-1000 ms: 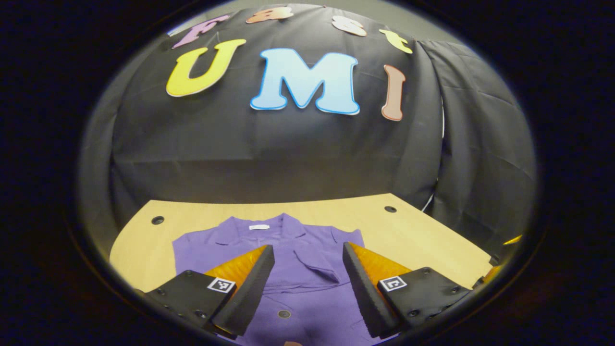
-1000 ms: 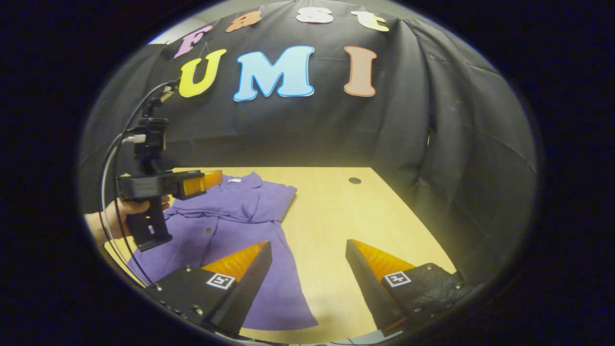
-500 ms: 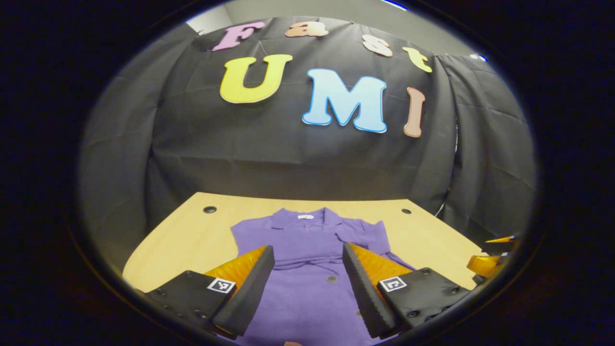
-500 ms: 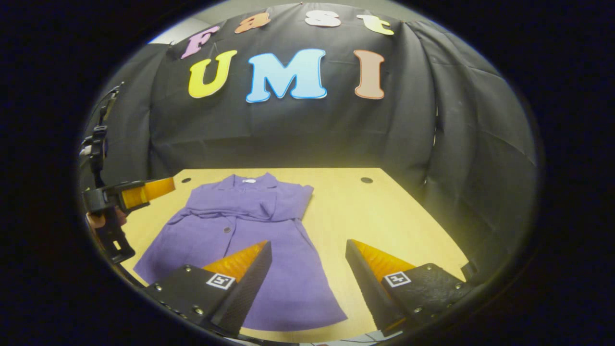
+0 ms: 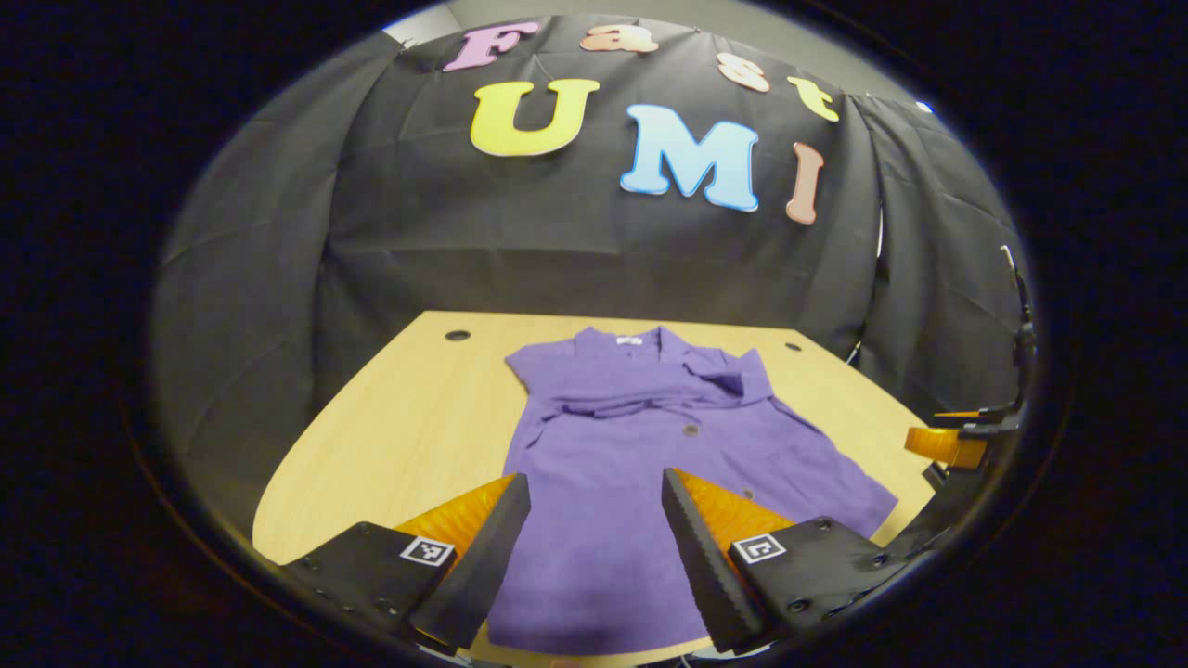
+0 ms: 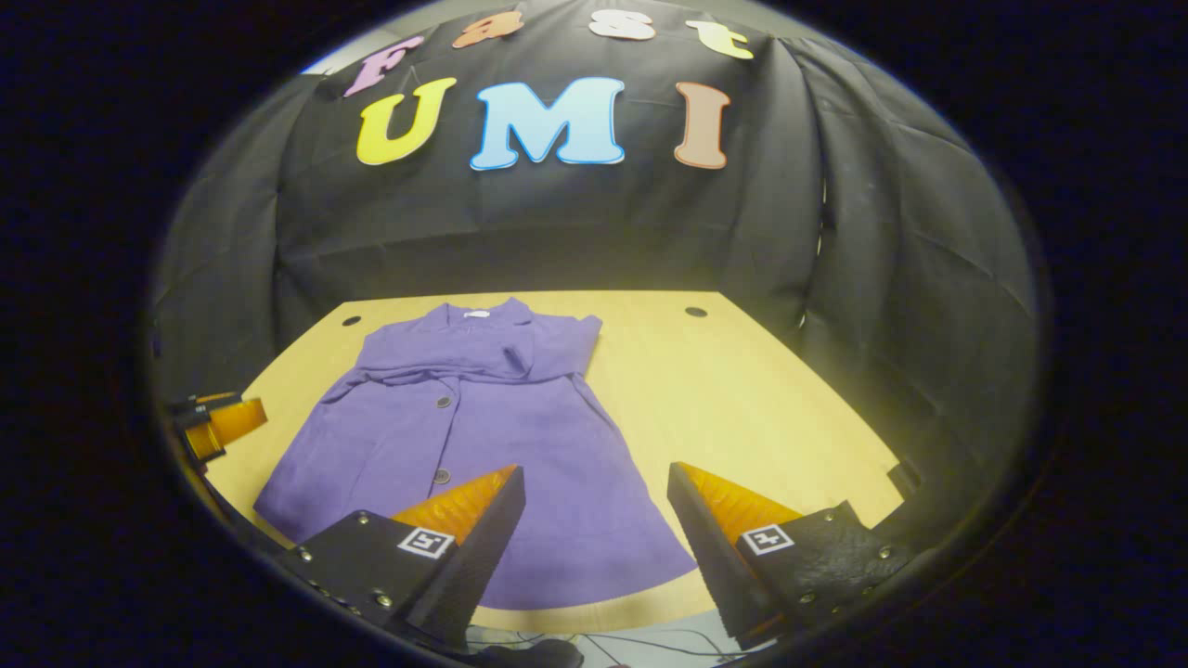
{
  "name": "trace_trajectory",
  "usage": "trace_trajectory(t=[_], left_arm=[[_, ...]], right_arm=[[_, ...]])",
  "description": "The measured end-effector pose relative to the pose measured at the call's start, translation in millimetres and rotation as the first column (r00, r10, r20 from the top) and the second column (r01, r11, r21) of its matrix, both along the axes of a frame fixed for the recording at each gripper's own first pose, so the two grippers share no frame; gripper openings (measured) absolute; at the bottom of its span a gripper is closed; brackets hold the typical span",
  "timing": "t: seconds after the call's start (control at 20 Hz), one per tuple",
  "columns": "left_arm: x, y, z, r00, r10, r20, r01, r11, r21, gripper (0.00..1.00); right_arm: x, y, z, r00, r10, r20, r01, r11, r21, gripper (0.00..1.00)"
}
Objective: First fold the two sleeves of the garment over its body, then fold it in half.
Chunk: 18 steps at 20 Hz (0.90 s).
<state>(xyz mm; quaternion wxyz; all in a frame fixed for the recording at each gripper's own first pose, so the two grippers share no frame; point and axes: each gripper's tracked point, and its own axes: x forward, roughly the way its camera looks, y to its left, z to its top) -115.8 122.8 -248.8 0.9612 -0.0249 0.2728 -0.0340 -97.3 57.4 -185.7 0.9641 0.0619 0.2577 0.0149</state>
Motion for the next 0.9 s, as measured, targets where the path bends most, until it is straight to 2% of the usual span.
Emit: trace_trajectory(t=[0.3,0.6,0.9], left_arm=[[-33,18,-38,0.995,0.031,-0.091,-0.031,1.0,0.001,0.93],[-59,35,-65,0.984,0.089,-0.156,-0.084,0.996,0.042,0.94],[-84,31,-89,0.976,0.088,-0.198,-0.079,0.995,0.053,0.94]], right_arm=[[-11,-11,-47,0.993,-0.01,-0.118,0.011,1.0,0.014,0.96],[-10,-38,-90,0.978,-0.013,-0.206,0.011,1.0,-0.008,0.97],[-10,-42,-120,0.961,0.032,-0.275,-0.016,0.998,0.061,0.97]])
